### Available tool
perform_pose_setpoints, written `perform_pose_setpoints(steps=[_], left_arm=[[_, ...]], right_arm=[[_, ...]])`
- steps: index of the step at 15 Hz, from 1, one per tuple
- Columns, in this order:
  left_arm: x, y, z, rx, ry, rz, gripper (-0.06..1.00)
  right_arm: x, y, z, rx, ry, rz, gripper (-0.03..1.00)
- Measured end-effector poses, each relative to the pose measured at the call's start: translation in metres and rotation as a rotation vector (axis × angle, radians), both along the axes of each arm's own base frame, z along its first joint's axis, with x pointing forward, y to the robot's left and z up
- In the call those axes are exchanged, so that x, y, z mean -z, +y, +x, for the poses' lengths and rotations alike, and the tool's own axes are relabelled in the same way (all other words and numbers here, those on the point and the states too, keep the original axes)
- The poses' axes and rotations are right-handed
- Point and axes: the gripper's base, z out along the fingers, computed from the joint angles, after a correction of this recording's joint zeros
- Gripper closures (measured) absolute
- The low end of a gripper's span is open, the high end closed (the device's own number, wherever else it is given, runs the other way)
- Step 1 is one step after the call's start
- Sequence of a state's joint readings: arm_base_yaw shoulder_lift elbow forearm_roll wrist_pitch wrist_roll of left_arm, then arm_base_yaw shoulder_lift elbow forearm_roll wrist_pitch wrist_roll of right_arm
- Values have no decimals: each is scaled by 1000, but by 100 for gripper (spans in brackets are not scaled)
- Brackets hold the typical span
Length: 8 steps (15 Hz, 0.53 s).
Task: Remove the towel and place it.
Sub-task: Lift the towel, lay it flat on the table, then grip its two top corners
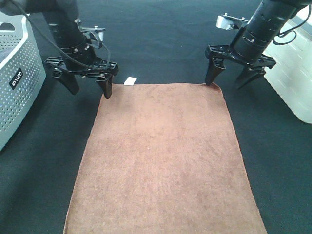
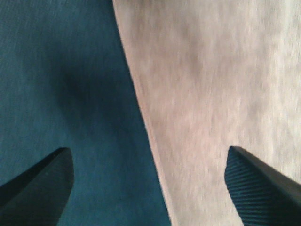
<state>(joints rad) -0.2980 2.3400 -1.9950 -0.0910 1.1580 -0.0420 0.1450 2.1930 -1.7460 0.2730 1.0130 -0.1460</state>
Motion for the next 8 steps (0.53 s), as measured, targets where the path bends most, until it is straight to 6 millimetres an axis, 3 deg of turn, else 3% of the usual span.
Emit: perform_pose_setpoints(steps=[2,8], left_arm=[[6,-4,9,0,16,-12,13],[5,-6,13,-4,-10,-30,13]], right_arm=[[8,2,11,2,-2,8,21],[39,3,16,4,46,-3,21]])
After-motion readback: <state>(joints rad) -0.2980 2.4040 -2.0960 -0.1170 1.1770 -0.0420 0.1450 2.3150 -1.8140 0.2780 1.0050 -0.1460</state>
